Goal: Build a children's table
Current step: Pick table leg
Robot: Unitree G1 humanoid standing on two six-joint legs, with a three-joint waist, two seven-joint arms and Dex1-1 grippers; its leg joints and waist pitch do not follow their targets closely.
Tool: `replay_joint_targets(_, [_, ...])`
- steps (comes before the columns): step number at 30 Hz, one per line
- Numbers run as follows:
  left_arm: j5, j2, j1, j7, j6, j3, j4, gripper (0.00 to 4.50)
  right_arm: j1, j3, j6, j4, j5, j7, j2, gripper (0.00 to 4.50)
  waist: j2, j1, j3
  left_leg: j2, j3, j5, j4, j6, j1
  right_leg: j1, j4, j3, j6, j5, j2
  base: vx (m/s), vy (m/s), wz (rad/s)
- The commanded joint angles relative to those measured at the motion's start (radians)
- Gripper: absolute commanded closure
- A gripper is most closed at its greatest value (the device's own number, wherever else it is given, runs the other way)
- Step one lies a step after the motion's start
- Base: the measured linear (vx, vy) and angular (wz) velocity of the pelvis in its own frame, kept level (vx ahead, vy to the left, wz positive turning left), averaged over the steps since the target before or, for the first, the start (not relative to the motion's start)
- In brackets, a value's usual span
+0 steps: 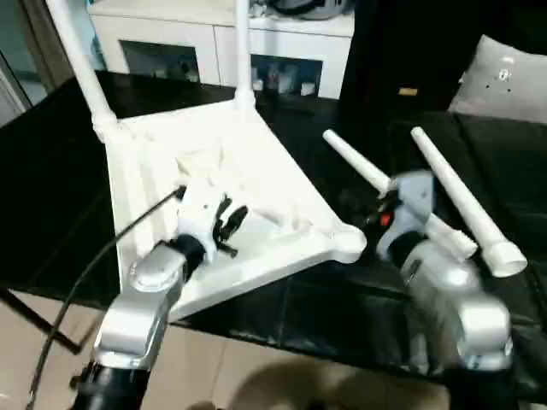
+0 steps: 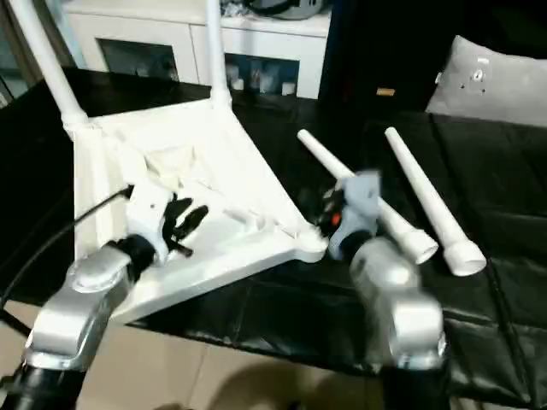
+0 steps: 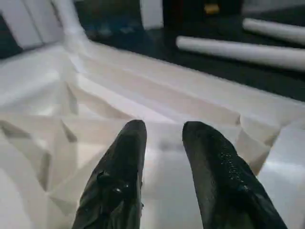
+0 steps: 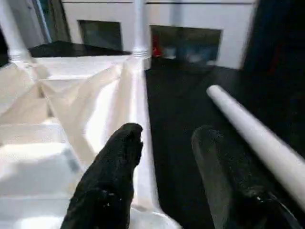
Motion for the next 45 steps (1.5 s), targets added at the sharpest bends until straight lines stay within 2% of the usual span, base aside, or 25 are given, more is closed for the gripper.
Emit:
replay_joint_targets(1, [0.008,-0.01,0.008,0.014,-0.006,-0.015,-0.027,2.59,0.033,-0.015,-0.021,-0.025,0.002,-0.008,-0.002,2.15,0.013,-0.011,-0.053,0.098,-0.031,-0.3,-0.132,0.247,0.022,0.015,-0.039,0.057,-0.25,-0.008,-0.061,0.002,-0.221,0.0])
replay_joint_targets(2, [0.011,-0.007,0.01,0.015,-0.005,-0.015,-0.03,2.59,0.038,-0.013,-0.011,-0.031,0.007,-0.006,0.001,2.08,-0.036,-0.015,-0.055,-0.115,0.071,-0.365,0.108,0.215,0.012,0.006,-0.177,0.032,-0.319,-0.198,-0.037,-0.025,-0.214,-0.07])
replay_joint_targets(4, [0.017,-0.003,0.017,0.021,-0.004,-0.013,-0.039,2.59,0.051,-0.021,0.026,-0.055,0.022,-0.019,0.023,1.8,-0.048,0.009,-0.07,-0.154,0.05,-0.266,0.232,0.193,-0.063,0.071,-0.183,0.068,-0.23,-0.371,-0.077,-0.033,-0.185,-0.11])
replay_joint_targets(7, [0.012,-0.002,0.039,0.043,0.014,0.012,-0.063,2.59,0.074,-0.019,0.108,-0.094,0.037,-0.061,0.041,1.69,-0.011,-0.015,-0.058,-0.149,0.005,-0.211,0.137,0.242,-0.053,0.095,-0.234,0.075,0.157,-0.489,-0.103,-0.075,-0.191,-0.05])
replay_joint_targets(9, [0.006,-0.004,0.043,0.049,0.021,0.022,-0.072,2.59,0.076,-0.009,0.101,-0.093,0.039,-0.047,0.032,1.43,0.045,-0.029,-0.062,0.137,-0.183,-0.127,-0.042,0.371,-0.008,0.082,-0.112,0.007,0.308,-0.324,-0.067,-0.077,-0.173,-0.06])
replay_joint_targets(10, [0.003,-0.006,0.045,0.048,0.02,0.026,-0.076,2.59,0.077,-0.004,0.091,-0.092,0.034,-0.047,0.029,1.35,0.02,-0.042,-0.064,0.207,-0.188,-0.138,-0.047,0.439,0.037,0.0,0.071,0.1,0.207,-0.189,-0.116,-0.058,-0.172,-0.1])
replay_joint_targets(11, [0.0,-0.008,0.052,0.05,0.022,0.033,-0.085,2.59,0.077,0.009,0.069,-0.084,0.026,-0.035,0.022,1.24,0.016,-0.005,-0.044,0.032,-0.03,-0.095,-0.003,0.395,0.012,-0.052,0.022,0.123,0.054,0.014,-0.087,-0.056,-0.127,0.25])
replay_joint_targets(12, [0.002,-0.014,0.067,0.065,0.032,0.045,-0.093,2.59,0.082,0.032,0.048,-0.08,0.023,-0.012,0.012,1.13,-0.032,-0.019,-0.062,-0.093,-0.03,-0.143,0.06,0.295,-0.005,0.024,-0.069,0.195,0.14,-0.028,-0.126,-0.068,-0.16,0.14])
replay_joint_targets(13, [0.002,-0.014,0.067,0.065,0.032,0.045,-0.093,2.59,0.082,0.032,0.048,-0.08,0.023,-0.012,0.012,1.13,-0.043,0.001,-0.064,-0.098,-0.046,-0.123,0.085,0.242,-0.055,0.082,-0.101,0.216,0.201,-0.108,-0.184,-0.068,-0.16,0.14])
replay_joint_targets(17, [-0.018,-0.036,0.103,0.101,0.049,0.081,-0.107,2.59,0.093,0.041,0.065,-0.104,0.023,-0.018,0.025,0.8,-0.024,0.028,-0.026,-0.086,-0.039,-0.206,0.033,0.079,0.002,0.015,-0.169,0.148,0.153,-0.819,-0.101,-0.11,-0.126,-0.01])
replay_joint_targets(22, [-0.032,-0.048,0.118,0.098,0.046,0.087,-0.141,2.59,0.084,0.055,0.058,-0.092,0.019,-0.016,0.013,0.35,0.028,-0.011,-0.01,0.008,-0.079,-0.646,-0.088,0.059,0.028,0.077,-0.16,0.055,0.02,-0.447,-0.077,-0.092,0.009,0.03])
replay_joint_targets(25, [-0.034,-0.048,0.106,0.095,0.039,0.088,-0.143,2.59,0.078,0.059,0.075,-0.09,0.026,-0.015,0.015,0.04,0.034,0.062,-0.004,0.031,-0.015,-0.936,-0.216,0.045,-0.035,0.146,0.081,0.063,0.053,-0.224,-0.029,-0.097,0.018,0.11])
replay_joint_targets(26, [-0.034,-0.048,0.104,0.094,0.038,0.088,-0.143,2.59,0.077,0.06,0.078,-0.089,0.027,-0.015,0.016,0.04,-0.038,0.025,-0.011,-0.029,0.011,-0.756,-0.091,0.033,0.062,0.08,-0.04,0.129,0.077,-0.711,-0.066,0.022,-0.069,0.12])
replay_joint_targets(27, [-0.035,-0.043,0.101,0.092,0.049,0.083,-0.146,2.59,0.074,0.06,0.076,-0.088,0.019,-0.02,0.015,0.04,-0.036,0.02,0.017,-0.08,0.003,-0.528,0.131,0.02,0.144,-0.023,-0.259,0.116,0.056,-1.169,-0.188,-0.004,-0.06,-0.05])
replay_joint_targets(28, [-0.041,-0.036,0.101,0.081,0.049,0.073,-0.152,2.59,0.069,0.057,0.078,-0.083,0.021,-0.021,0.017,0.04,-0.015,0.019,0.001,-0.133,-0.042,-0.168,0.212,0.087,0.088,0.033,-0.263,0.177,0.037,-1.326,-0.191,-0.004,-0.06,-0.05])
replay_joint_targets(29, [-0.043,-0.033,0.102,0.076,0.056,0.067,-0.155,2.59,0.066,0.057,0.073,-0.08,0.018,-0.023,0.015,0.04,-0.033,0.031,0.01,-0.125,-0.06,-0.209,0.177,0.086,0.02,0.128,-0.221,0.177,0.024,-1.205,-0.194,0.0,0.0,0.0])
replay_joint_targets(31, [-0.04,-0.029,0.101,0.071,0.058,0.06,-0.152,2.59,0.062,0.058,0.066,-0.072,0.015,-0.023,0.014,0.04,-0.015,0.037,0.012,-0.094,-0.057,-0.367,0.091,0.094,0.084,0.111,-0.204,0.15,-0.012,-1.043,-0.162,0.0,0.0,0.0])
replay_joint_targets(32, [-0.041,-0.029,0.1,0.066,0.055,0.056,-0.151,2.59,0.059,0.061,0.064,-0.068,0.015,-0.019,0.011,0.04,0.012,-0.006,-0.004,-0.018,-0.107,-0.511,-0.092,0.114,0.158,0.075,-0.079,0.084,-0.089,-0.521,-0.028,0.0,0.0,0.0])
replay_joint_targets(35, [-0.044,-0.028,0.095,0.065,0.065,0.053,-0.155,2.59,0.052,0.06,0.067,-0.064,0.02,-0.02,0.012,0.04,0.032,-0.062,-0.019,0.018,-0.15,-0.548,-0.143,0.217,0.193,0.03,0.008,0.049,-0.027,-0.039,-0.042,0.026,0.01,-0.01])
replay_joint_targets(37, [-0.041,-0.021,0.094,0.062,0.073,0.049,-0.161,2.59,0.047,0.067,0.066,-0.064,0.016,-0.02,0.008,0.04,0.02,-0.073,-0.018,-0.025,-0.112,-0.479,-0.127,0.261,0.179,0.044,-0.031,0.056,-0.035,-0.017,-0.051,0.117,-0.014,0.03])
replay_joint_targets(38, [-0.039,-0.018,0.09,0.059,0.075,0.048,-0.16,2.59,0.043,0.072,0.063,-0.06,0.013,-0.017,0.004,0.04,-0.033,-0.041,-0.047,-0.147,-0.031,-0.269,-0.003,0.285,0.059,0.201,-0.129,0.165,-0.152,-0.14,-0.117,0.106,-0.045,0.07])
replay_joint_targets(40, [-0.037,-0.012,0.086,0.052,0.069,0.045,-0.153,2.59,0.041,0.081,0.059,-0.054,0.007,-0.016,0.001,0.04,-0.033,0.009,-0.057,-0.113,-0.058,-0.152,0.143,0.201,-0.036,0.29,-0.183,0.258,-0.344,-0.322,-0.239,0.112,-0.022,0.02])
replay_joint_targets(43, [-0.04,-0.007,0.079,0.046,0.071,0.04,-0.146,2.59,0.038,0.083,0.058,-0.048,0.001,-0.019,0.001,0.04,0.001,0.025,-0.048,-0.087,-0.063,0.086,0.062,0.12,-0.068,0.219,-0.153,0.109,-0.33,-0.047,-0.122,0.139,-0.002,-0.05])
replay_joint_targets(44, [-0.044,-0.004,0.074,0.042,0.071,0.04,-0.145,2.59,0.03,0.093,0.062,-0.045,-0.001,-0.009,-0.005,0.04,0.045,0.013,-0.048,-0.075,-0.047,0.152,-0.035,0.161,-0.022,0.199,-0.15,0.032,-0.213,-0.139,-0.042,0.144,0.032,0.02])
replay_joint_targets(45, [-0.045,-0.003,0.072,0.041,0.071,0.039,-0.144,2.59,0.027,0.096,0.066,-0.044,-0.002,-0.006,-0.007,0.04,0.096,-0.026,-0.053,0.023,-0.148,-0.01,-0.072,0.255,0.084,0.077,-0.001,0.024,-0.078,-0.181,0.027,0.215,0.043,0.01])
